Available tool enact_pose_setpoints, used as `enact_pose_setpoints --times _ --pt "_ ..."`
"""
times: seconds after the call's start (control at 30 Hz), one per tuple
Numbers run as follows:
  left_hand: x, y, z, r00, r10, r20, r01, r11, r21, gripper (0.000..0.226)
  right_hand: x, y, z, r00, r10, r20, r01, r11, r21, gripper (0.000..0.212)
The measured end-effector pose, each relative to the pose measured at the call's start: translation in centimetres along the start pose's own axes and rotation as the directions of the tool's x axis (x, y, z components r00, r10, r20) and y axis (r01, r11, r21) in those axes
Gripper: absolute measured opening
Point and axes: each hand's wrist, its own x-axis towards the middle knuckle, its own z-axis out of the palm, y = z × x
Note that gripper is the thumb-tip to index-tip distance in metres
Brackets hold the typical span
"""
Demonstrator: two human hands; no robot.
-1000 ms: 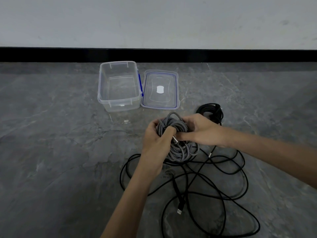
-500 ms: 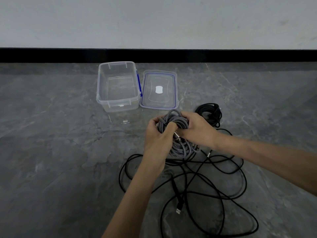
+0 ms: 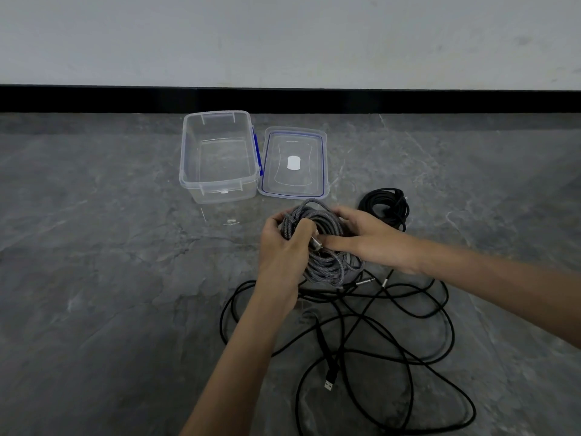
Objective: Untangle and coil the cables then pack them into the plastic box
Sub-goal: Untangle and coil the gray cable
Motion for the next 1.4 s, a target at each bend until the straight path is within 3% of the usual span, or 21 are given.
enact_pose_setpoints --times 0.1,0.17,0.23,0.37,0.47,0.53,0.6,0.7,0.87,0.97,1.1,1.27,1.4 --pt "0.2 0.3 0.0 0.999 0.013 -0.032 -0.014 0.999 -0.045 0.031 0.0 0.2 -0.1 0.999 0.017 -0.029 -0.018 1.000 -0.020 0.038" --pt "0.3 0.5 -0.1 0.996 0.029 -0.079 -0.036 0.995 -0.091 0.025 0.0 0.2 -0.3 0.991 0.039 -0.126 -0.041 0.999 -0.014 0.034" --pt "0.5 0.6 -0.3 0.991 0.033 -0.126 -0.050 0.990 -0.132 0.021 -0.1 0.4 -0.4 0.966 0.139 -0.220 -0.112 0.985 0.128 0.026" --pt "1.0 0.8 -0.6 0.979 0.054 -0.196 -0.090 0.979 -0.182 0.020 -0.4 1.2 -0.5 0.910 0.413 -0.032 -0.364 0.834 0.414 0.043" --pt "1.2 0.9 -0.6 0.966 0.064 -0.249 -0.117 0.972 -0.206 0.034 -0.9 1.3 0.0 0.890 0.438 0.129 -0.441 0.749 0.496 0.048" --pt "1.1 0.8 -0.7 0.963 0.073 -0.259 -0.127 0.972 -0.198 0.038 -1.1 0.7 0.6 0.905 0.401 0.142 -0.411 0.733 0.543 0.032" --pt "0.8 0.9 -0.7 0.961 0.097 -0.260 -0.144 0.975 -0.170 0.038 -1.0 0.7 1.0 0.931 0.360 0.063 -0.331 0.757 0.563 0.014" --pt "0.2 1.0 -0.4 0.955 0.156 -0.250 -0.183 0.979 -0.086 0.036 -0.9 1.3 1.5 0.933 0.345 -0.102 -0.241 0.810 0.535 0.015" --pt "-0.3 0.9 -0.4 0.945 0.242 -0.220 -0.238 0.970 0.044 0.035 -1.4 1.5 2.3 0.939 0.251 -0.234 -0.149 0.913 0.381 0.002" --pt "-0.4 0.8 -0.5 0.926 0.310 -0.216 -0.282 0.947 0.151 0.032 -1.5 1.6 2.8 0.936 0.144 -0.320 -0.052 0.959 0.278 0.016" --pt "-0.5 0.7 -0.6 0.901 0.343 -0.265 -0.304 0.936 0.176 0.030 -1.8 1.3 3.1 0.944 0.108 -0.311 -0.019 0.961 0.275 0.015" --pt "-0.1 0.8 -1.1 0.874 0.357 -0.330 -0.312 0.932 0.183 0.025 -2.3 0.6 3.2 0.951 0.139 -0.276 0.003 0.889 0.459 0.016" --pt "0.1 0.6 -1.4 0.867 0.350 -0.355 -0.293 0.934 0.205 0.026 -2.6 0.7 3.0 0.960 0.130 -0.248 0.004 0.879 0.478 0.017"
